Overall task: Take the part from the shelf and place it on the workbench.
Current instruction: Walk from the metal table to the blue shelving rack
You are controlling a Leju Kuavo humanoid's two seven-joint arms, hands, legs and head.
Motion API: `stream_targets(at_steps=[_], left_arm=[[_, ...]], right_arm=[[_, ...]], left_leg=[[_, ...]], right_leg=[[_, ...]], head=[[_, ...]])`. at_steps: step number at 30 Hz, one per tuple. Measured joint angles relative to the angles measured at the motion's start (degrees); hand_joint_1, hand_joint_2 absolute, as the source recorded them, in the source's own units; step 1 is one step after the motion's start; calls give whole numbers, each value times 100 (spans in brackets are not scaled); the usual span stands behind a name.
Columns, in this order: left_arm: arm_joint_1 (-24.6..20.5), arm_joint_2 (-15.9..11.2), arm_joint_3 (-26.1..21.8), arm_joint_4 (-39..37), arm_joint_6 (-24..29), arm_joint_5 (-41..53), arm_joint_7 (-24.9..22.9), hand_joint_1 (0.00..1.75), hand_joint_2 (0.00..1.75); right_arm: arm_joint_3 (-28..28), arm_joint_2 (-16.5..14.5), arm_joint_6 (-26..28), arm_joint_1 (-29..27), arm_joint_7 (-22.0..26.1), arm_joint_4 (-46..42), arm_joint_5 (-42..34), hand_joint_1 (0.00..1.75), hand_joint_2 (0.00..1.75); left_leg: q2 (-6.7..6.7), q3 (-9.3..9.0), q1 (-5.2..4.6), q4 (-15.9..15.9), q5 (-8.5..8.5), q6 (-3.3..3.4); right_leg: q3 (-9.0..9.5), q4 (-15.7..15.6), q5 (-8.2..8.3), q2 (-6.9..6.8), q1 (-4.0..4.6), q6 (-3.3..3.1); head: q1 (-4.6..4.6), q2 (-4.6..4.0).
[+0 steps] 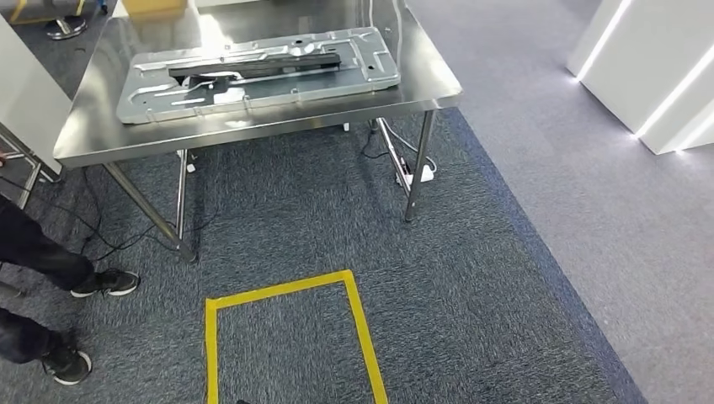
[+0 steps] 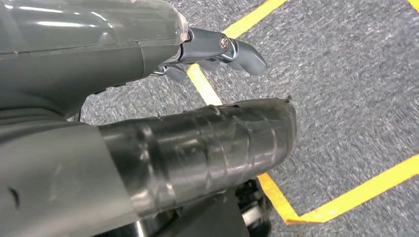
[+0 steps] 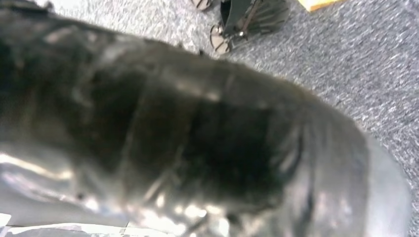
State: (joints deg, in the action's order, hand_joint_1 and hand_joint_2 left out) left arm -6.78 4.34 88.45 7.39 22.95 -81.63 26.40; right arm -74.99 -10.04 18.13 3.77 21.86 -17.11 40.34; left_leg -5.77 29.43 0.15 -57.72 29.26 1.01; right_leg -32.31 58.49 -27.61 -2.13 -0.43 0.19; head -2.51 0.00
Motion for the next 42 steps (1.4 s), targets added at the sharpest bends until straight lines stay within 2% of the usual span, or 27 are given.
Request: stream_targets(at_steps=[2,4,6,7,8,9,11,13,15,17,19,21,22,23,24,26,28,30,31,33,35,36,37,38,39,41,42], left_arm=[[-8,1,0,0,0,-14,4,0,0],[7,1,0,0,0,-25,7,0,0],[35,1,0,0,0,-32,3,0,0],[46,1,0,0,0,-36,2,0,0],[50,1,0,0,0,-39,1,0,0],[51,0,1,0,0,-42,1,0,0],[49,-6,3,-1,2,-45,2,0,0],[42,-13,7,-2,4,-54,7,0,0],[30,-11,10,-2,4,-71,13,0,0],[25,-7,11,-2,4,-85,17,0,0],[39,-6,11,-2,4,-89,19,0,0],[60,-6,12,-2,4,-90,18,0,0],[63,-6,13,-2,4,-90,19,0,0],[59,-5,13,-2,4,-92,19,0,0],[54,-5,13,-2,4,-93,20,0,0],[48,-5,13,-2,5,-97,20,0,0],[45,-5,13,-2,6,-98,21,0,0],[32,-5,13,-2,7,-98,22,0,0],[23,-5,14,-2,7,-98,23,0,0],[14,-5,15,-2,8,-97,25,0,0],[27,-5,16,-2,7,-97,26,0,0],[38,-5,17,-2,7,-97,26,0,0],[47,-5,17,-2,7,-97,25,0,0],[52,-5,17,-2,7,-97,25,0,0],[52,-5,17,-2,7,-97,25,0,0],[49,-7,19,-2,7,-97,26,0,0],[48,-8,19,-2,7,-97,28,0,0]], right_arm=[[1,-14,26,-1,-47,0,71,0,0],[9,-28,68,5,-126,0,181,0,0],[26,-42,98,-3,-245,1,312,0,0],[41,-51,105,-15,-303,2,373,0,0],[61,-63,107,-26,-354,3,428,0,0],[82,-75,108,-36,-398,4,475,0,0],[121,-116,109,-41,-478,11,557,0,0],[162,-148,110,-47,-564,19,644,0,0],[210,-168,109,-74,-637,24,725,0,0],[245,-186,108,-97,-682,29,777,0,0],[263,-193,106,-93,-710,36,799,0,0],[278,-203,102,-89,-727,45,805,0,0],[286,-207,99,-93,-732,50,808,0,0],[294,-211,95,-99,-736,54,815,0,0],[301,-213,91,-105,-744,56,827,0,0],[322,-216,80,-105,-761,58,870,0,0],[358,-220,69,-100,-778,60,908,0,0],[385,-223,57,-106,-790,62,938,0,0],[393,-225,48,-110,-794,64,954,0,0],[408,-229,26,-104,-797,68,985,0,0],[427,-233,0,-96,-799,70,1006,0,0],[434,-236,-10,-95,-800,72,1014,0,0],[440,-239,-17,-97,-802,73,1019,0,0],[443,-241,-21,-99,-803,75,1025,0,0],[445,-243,-25,-100,-804,78,1031,0,0],[455,-247,-27,-93,-807,85,1042,0,0],[463,-250,-28,-86,-807,88,1051,0,0]], left_leg=[[194,77,26,-211,180,-67],[454,369,44,-872,582,-111],[525,681,48,-1558,847,-120],[534,719,48,-1637,805,-110],[550,637,48,-1464,645,-91],[601,471,46,-1107,422,-61],[826,130,40,-339,92,19],[943,11,23,-27,22,65],[843,-5,19,20,-15,101],[716,-36,43,107,-86,173],[566,-38,49,158,-124,222],[408,-23,38,152,-117,234],[333,-20,36,145,-109,231],[262,-21,38,134,-96,220],[200,-27,42,116,-76,202],[89,-36,28,61,-16,139],[-1,-53,-1,24,37,67],[-95,-90,-5,26,60,8],[-70,-101,9,2,96,-23],[170,17,43,-308,340,-72],[452,339,61,-1032,736,-99],[506,512,61,-1396,873,-105],[527,619,61,-1600,894,-104],[540,628,60,-1578,789,-94],[568,536,60,-1336,585,-76],[776,220,62,-546,151,-25],[883,109,61,-262,40,-4]], right_leg=[[-6,-27,43,90,-26,-77],[-35,-33,74,191,-30,-125],[-70,-21,89,323,-17,-143],[-79,-10,93,397,-12,-146],[-81,0,95,470,-8,-145],[-78,9,96,544,-4,-142],[-83,21,107,682,6,-115],[-114,24,130,793,-3,-50],[-139,3,161,872,-16,30],[-210,131,56,700,-6,86],[-473,698,-305,401,-6,131],[-799,1407,-623,288,-31,182],[-858,1554,-638,269,-49,203],[-791,1461,-536,244,-67,219],[-612,1152,-357,194,-82,229],[-188,371,-66,-58,-80,206],[-28,50,-8,-200,-47,135],[-42,47,-1,-92,-32,62],[-44,29,13,-34,-40,27],[-44,-9,51,83,-68,-46],[-63,-13,67,207,-70,-82],[-71,-9,69,281,-64,-88],[-73,-3,69,359,-58,-89],[-71,6,69,442,-53,-89],[-64,14,68,525,-50,-87],[-58,33,67,676,-41,-69],[-68,41,71,742,-39,-45]], head=[[4,0],[8,0],[9,0],[9,0],[9,0],[9,0],[7,0],[6,0],[7,0],[0,0],[-5,0],[-4,0],[-4,0],[-5,0],[-4,0],[-3,0],[5,0],[11,0],[11,0],[11,0],[13,0],[13,0],[13,0],[13,0],[13,0],[11,0],[11,0]])
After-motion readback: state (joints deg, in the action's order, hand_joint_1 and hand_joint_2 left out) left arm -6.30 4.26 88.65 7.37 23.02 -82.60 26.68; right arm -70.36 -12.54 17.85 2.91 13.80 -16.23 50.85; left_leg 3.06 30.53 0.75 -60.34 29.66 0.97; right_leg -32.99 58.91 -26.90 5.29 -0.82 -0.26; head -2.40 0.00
